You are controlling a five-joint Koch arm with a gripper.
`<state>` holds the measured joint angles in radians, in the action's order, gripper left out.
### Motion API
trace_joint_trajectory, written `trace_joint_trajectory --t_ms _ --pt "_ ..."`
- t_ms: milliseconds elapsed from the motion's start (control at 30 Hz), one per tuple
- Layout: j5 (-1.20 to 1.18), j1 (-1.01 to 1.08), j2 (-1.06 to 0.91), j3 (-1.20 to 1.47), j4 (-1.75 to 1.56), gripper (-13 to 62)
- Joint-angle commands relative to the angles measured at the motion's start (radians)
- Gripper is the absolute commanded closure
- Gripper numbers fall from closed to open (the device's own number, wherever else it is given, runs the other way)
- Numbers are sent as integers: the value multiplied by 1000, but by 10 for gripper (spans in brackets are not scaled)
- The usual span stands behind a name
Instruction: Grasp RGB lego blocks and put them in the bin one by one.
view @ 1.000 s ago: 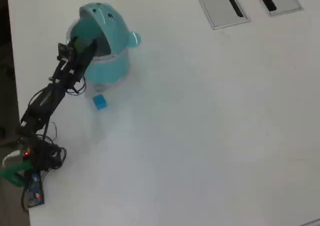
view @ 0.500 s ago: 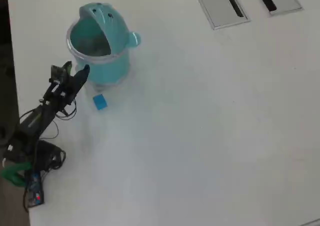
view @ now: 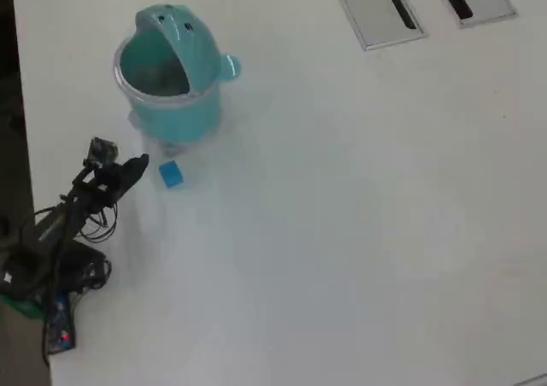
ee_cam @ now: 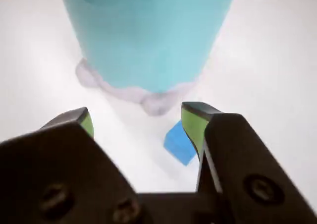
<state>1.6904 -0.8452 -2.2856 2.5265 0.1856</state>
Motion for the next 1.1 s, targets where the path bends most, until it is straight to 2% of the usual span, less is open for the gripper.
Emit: trace_joint_trajectory --t_ms 0,333,1067 --pt "21 6 -34 -40 9 162" --pt "51 77 17 -38 66 163" --pt "46 129 377 -183 35 165"
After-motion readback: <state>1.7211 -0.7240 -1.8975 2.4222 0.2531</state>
